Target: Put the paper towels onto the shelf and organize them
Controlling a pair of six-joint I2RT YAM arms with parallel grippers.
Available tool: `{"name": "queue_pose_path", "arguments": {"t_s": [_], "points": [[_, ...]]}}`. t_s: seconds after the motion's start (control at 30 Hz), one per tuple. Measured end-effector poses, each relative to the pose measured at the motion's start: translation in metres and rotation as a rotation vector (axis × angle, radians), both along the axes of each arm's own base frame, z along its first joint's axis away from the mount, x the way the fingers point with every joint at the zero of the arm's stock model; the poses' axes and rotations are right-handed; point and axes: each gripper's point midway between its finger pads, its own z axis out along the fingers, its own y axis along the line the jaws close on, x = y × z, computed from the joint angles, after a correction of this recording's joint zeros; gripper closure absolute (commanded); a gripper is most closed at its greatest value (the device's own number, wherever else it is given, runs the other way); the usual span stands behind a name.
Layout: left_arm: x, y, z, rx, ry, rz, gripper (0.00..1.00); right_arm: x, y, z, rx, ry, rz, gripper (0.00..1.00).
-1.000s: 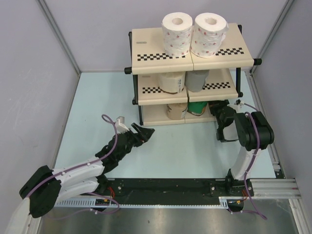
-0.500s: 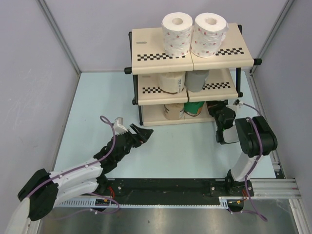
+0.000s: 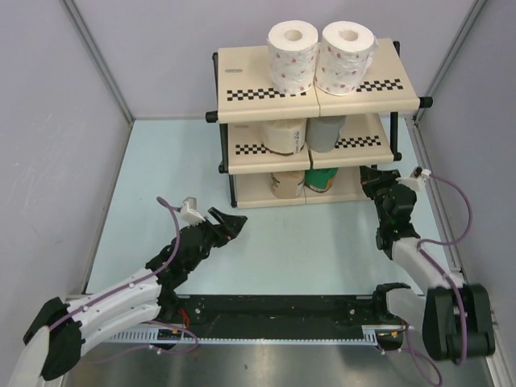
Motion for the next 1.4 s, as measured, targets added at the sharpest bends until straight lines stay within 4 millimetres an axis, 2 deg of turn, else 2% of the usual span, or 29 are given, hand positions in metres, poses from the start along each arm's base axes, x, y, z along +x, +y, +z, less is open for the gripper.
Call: {"name": "queue_pose_path", "arguments": {"t_s": [0.1,0.13,0.17,0.2,0.23,0.33,0.4,0.47,0.53,0.67,0.83,1.03,1.13,1.4], "points": [[-0.005,0.011,-0.001,0.021,0.012,0.023,0.14,-0.029,0.006,0.015,-0.036,0.013,0.04,0.78],[-0.007,0.015,-0.001,0.029,0.018,0.032,0.14,-0.039,0.008,0.021,-0.046,0.01,0.052,0.68],[-0.008,0.018,-0.001,0.035,0.021,0.038,0.13,-0.05,0.009,0.023,-0.054,0.016,0.062,0.63],[-0.01,0.023,-0.002,0.049,0.03,0.049,0.11,-0.061,0.009,0.026,-0.062,0.018,0.072,0.51],[-0.012,0.026,-0.001,0.058,0.037,0.056,0.09,-0.072,0.009,0.03,-0.072,0.017,0.079,0.45],[-0.017,0.038,0.001,0.082,0.055,0.083,0.04,-0.1,0.01,0.027,-0.108,0.041,0.107,0.27],[-0.021,0.046,0.002,0.099,0.069,0.103,0.0,-0.119,0.01,0.021,-0.138,0.074,0.13,0.09],[-0.025,0.054,0.003,0.111,0.084,0.117,0.0,-0.132,0.012,0.013,-0.165,0.127,0.154,0.04],[-0.029,0.06,0.005,0.118,0.094,0.13,0.0,-0.143,0.013,0.005,-0.187,0.182,0.179,0.0],[-0.037,0.073,0.004,0.15,0.143,0.16,0.0,-0.163,0.015,-0.008,-0.221,0.275,0.225,0.0],[-0.047,0.086,-0.006,0.177,0.23,0.204,0.0,-0.184,0.02,-0.011,-0.25,0.327,0.283,0.0],[-0.062,0.102,-0.03,0.225,0.344,0.254,0.0,-0.196,0.024,-0.015,-0.246,0.374,0.324,0.0],[-0.067,0.108,-0.035,0.236,0.367,0.263,0.0,-0.199,0.024,-0.02,-0.249,0.396,0.328,0.0],[-0.07,0.111,-0.01,0.14,0.248,0.235,0.0,-0.199,0.024,-0.024,-0.255,0.419,0.331,0.0]]}}
